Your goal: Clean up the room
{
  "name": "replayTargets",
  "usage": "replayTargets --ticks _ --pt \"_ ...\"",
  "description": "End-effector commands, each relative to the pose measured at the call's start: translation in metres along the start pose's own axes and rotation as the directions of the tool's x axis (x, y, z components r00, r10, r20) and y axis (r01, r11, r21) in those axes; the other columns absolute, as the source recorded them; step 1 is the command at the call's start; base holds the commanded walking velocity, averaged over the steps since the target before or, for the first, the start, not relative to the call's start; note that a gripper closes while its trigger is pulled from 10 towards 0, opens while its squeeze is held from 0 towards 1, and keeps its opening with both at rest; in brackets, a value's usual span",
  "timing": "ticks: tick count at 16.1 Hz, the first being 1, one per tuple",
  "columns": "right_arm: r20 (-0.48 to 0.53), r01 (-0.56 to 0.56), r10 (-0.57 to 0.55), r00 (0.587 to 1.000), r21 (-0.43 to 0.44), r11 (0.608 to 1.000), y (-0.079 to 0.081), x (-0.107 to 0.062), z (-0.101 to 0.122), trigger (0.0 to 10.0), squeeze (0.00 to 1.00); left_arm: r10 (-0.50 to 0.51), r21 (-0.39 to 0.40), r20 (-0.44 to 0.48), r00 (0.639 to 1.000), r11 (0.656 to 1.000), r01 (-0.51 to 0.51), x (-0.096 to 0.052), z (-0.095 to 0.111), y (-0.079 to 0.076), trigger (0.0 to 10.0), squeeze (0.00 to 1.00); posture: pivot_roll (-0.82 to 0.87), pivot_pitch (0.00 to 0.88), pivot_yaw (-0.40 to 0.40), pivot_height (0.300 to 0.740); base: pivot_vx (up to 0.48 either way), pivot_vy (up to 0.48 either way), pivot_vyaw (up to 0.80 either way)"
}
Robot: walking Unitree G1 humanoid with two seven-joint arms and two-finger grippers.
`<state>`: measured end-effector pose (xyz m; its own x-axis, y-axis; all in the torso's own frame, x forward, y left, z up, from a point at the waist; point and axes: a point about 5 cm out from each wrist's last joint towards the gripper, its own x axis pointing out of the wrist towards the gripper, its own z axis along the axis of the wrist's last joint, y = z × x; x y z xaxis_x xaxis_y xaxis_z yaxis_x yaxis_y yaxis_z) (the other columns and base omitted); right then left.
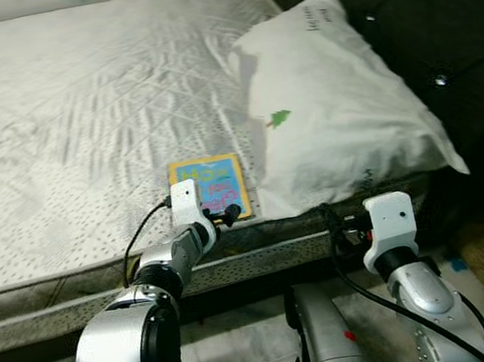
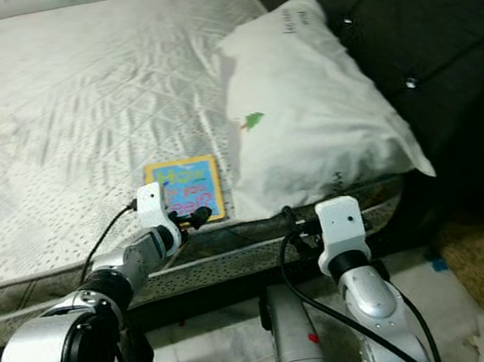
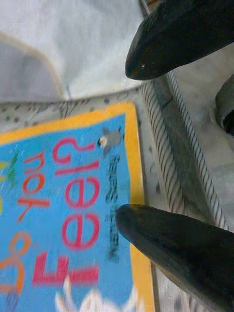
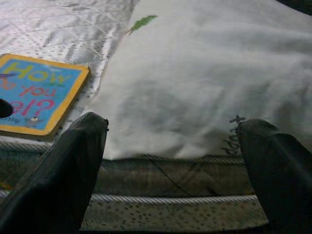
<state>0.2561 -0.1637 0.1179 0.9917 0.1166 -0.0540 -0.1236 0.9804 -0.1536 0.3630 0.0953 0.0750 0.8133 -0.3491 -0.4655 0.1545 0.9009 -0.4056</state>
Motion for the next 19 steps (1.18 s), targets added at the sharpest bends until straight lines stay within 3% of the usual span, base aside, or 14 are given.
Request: replayTargets --ticks 1,3,6,8,9,10,12,16,19 --pt "-0.004 -0.005 0.005 1.000 -0.005 1.000 0.000 -0.003 0.001 10.0 0.00 -0.015 -0.004 -0.005 1.000 1.000 0.015 0.001 0.000 -0.003 10.0 0.00 -0.38 0.152 0.020 0.542 0.000 0.000 0.00" --pt "-0.005 -0.012 0.012 1.000 0.000 1.000 0.003 0.000 0.002 10.0 0.00 -0.054 -0.017 -0.010 0.999 0.998 0.054 0.002 -0.004 -0.008 10.0 0.00 -0.36 0.146 0.019 0.542 0.000 0.000 0.00" --pt "0.007 -0.024 0.023 1.000 0.013 1.000 0.008 0.010 0.003 10.0 0.00 -0.107 -0.017 0.053 0.993 0.994 0.109 0.002 0.009 -0.015 10.0 0.00 -0.32 0.122 0.021 0.542 0.000 0.000 0.00" --pt "0.030 -0.036 0.035 0.999 0.049 0.998 0.015 0.020 0.006 10.0 0.00 -0.140 0.032 0.194 0.971 0.990 0.136 -0.003 0.035 -0.010 10.0 0.00 -0.27 0.087 0.026 0.542 0.000 0.000 0.00" --pt "0.032 -0.039 0.037 0.999 0.055 0.998 0.017 0.021 0.006 10.0 0.00 -0.141 0.046 0.221 0.965 0.990 0.134 -0.005 0.039 -0.009 10.0 0.00 -0.27 0.082 0.026 0.542 0.000 0.000 0.00" --pt "0.034 -0.052 0.047 0.998 0.145 0.988 0.024 0.028 0.009 10.0 0.00 -0.105 0.068 0.375 0.921 0.994 0.085 -0.017 0.058 0.008 10.0 0.00 -0.23 0.052 0.029 0.542 0.000 0.000 0.00" --pt "0.041 -0.079 0.072 0.997 0.222 0.972 0.032 0.039 0.014 10.0 0.00 -0.046 0.141 0.483 0.875 0.990 -0.025 -0.034 0.066 0.029 10.0 0.00 -0.18 0.014 0.030 0.542 0.000 0.000 0.00" --pt "0.109 -0.135 0.108 0.988 0.283 0.950 0.041 0.056 0.031 10.0 0.00 -0.001 0.192 0.609 0.793 0.970 -0.147 -0.073 0.060 0.053 10.0 0.00 -0.12 0.000 0.029 0.542 0.000 0.000 0.00" --pt "0.160 -0.178 0.132 0.978 0.321 0.930 0.043 0.071 0.043 10.0 0.00 0.058 0.176 0.609 0.791 0.962 -0.207 -0.085 0.037 0.061 10.0 0.00 -0.10 0.000 0.019 0.542 0.000 0.000 0.00"
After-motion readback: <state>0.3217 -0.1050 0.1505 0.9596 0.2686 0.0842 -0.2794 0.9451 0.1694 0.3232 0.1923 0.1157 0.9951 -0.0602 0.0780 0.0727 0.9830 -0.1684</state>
